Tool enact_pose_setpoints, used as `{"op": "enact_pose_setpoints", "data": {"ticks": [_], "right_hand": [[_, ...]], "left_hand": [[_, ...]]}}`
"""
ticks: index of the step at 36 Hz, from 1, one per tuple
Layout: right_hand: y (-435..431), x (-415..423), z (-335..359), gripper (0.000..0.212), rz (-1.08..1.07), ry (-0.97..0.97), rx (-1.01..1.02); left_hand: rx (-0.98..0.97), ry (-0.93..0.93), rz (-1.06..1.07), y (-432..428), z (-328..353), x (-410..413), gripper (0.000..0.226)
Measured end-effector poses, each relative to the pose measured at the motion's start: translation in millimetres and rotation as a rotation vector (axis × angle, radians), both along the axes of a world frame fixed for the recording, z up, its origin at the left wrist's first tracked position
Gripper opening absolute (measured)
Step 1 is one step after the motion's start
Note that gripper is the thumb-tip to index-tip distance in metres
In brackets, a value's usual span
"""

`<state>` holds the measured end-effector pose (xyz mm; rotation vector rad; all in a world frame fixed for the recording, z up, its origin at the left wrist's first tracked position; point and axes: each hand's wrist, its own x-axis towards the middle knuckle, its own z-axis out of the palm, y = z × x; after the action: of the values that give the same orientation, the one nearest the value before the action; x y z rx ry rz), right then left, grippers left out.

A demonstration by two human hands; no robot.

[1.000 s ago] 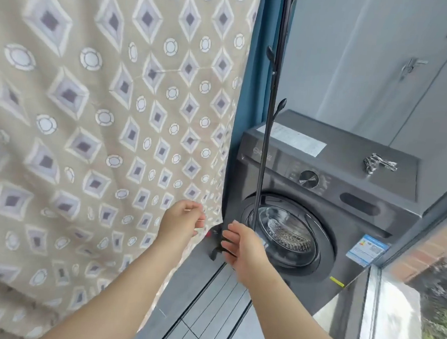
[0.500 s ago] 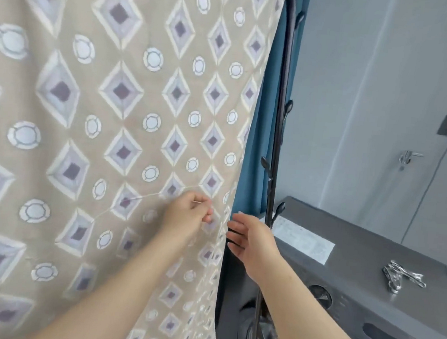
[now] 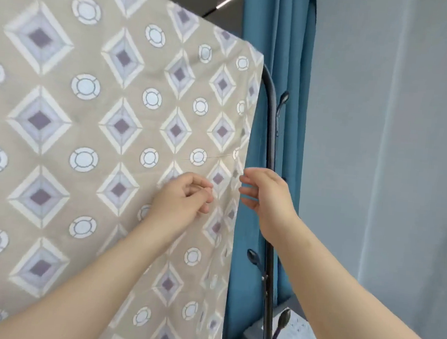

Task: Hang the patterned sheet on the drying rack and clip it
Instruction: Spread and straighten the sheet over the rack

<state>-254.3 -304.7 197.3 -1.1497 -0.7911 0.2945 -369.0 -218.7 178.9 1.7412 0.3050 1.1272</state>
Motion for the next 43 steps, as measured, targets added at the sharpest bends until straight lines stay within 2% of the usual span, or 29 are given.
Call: {"op": "enact_pose_setpoints", "data": {"ticks": [3, 7, 14, 18, 21, 26, 29, 36, 43], "right_hand": [[6.6, 19.3, 24.5, 0.007, 0.037, -0.084, 0.009], [16.9, 43.7, 50.3, 0.029, 0.077, -0.156, -0.018], [33.3, 70.8, 81.6, 0.056, 0.2, -0.223, -0.004], [35.6, 69.7, 96.5, 0.039, 0.341, -0.128, -0.079], [36.1, 71.2, 101.7, 0.014, 0.328, -0.097, 0.0], [35.3, 71.1, 108.6, 0.005, 0.256, -0.108, 0.139], [35.2, 72.3, 118.0, 0.011, 0.195, -0.162, 0.202], [34.7, 66.6, 122.0, 0.022, 0.206, -0.245, 0.164], [30.9, 76.2, 101.2, 0.031, 0.12, -0.31, 0.112]], "left_hand": [[0.04, -0.04, 0.069, -3.0, 18.4, 12.6, 0.02], [0.113, -0.053, 0.164, -5.9, 42.1, 30.1, 0.018], [0.223, 0.043, 0.326, -5.3, 67.0, 41.1, 0.018], [0.264, 0.034, 0.399, -3.5, 79.3, 37.2, 0.019], [0.278, 0.024, 0.412, -6.8, 90.2, 34.3, 0.017], [0.314, 0.03, 0.419, -9.9, 100.7, 30.1, 0.018], [0.352, 0.031, 0.442, -9.0, 108.0, 28.6, 0.017], [0.512, 0.029, 0.542, -11.3, 124.7, 26.7, 0.014], [0.516, 0.049, 0.554, -8.6, 119.1, 31.3, 0.016]]}}
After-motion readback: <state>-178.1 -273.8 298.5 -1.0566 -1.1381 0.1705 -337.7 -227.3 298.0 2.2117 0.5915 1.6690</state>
